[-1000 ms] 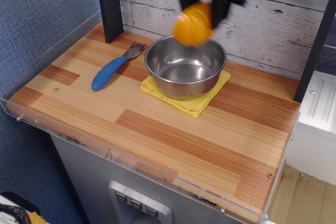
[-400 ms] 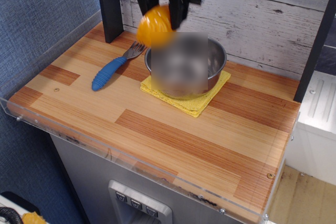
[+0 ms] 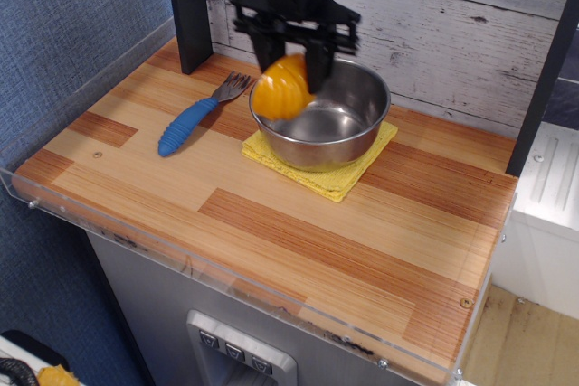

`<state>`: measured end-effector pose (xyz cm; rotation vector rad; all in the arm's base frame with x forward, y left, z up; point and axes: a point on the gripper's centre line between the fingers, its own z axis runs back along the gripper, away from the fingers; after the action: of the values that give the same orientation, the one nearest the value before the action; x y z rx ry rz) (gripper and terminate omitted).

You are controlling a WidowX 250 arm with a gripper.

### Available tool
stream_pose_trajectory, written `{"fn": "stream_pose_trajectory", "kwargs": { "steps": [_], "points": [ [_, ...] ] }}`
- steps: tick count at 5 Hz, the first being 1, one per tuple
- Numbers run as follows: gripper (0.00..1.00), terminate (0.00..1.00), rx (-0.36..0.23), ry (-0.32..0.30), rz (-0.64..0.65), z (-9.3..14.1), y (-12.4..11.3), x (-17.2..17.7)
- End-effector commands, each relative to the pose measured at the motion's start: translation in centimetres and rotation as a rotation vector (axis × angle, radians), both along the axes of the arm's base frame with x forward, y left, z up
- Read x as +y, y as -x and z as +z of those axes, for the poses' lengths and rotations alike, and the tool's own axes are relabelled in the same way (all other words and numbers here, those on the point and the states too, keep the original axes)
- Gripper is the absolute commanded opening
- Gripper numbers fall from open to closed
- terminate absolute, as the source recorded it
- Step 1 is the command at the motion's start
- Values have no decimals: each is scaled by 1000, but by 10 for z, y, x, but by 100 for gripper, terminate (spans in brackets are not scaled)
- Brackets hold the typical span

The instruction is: Put the half pumpkin into the bowl

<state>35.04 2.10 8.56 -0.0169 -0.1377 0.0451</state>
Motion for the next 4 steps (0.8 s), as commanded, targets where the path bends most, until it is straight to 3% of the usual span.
{"fn": "stream_pose_trajectory", "kwargs": {
  "steps": [1,3,4],
  "points": [
    [100,0,-29,-29,-68,0,-3,-30],
    [100,0,-29,-32,-114,3,3,-45],
    [100,0,-68,-18,-106,25,14,-44]
  ]
}}
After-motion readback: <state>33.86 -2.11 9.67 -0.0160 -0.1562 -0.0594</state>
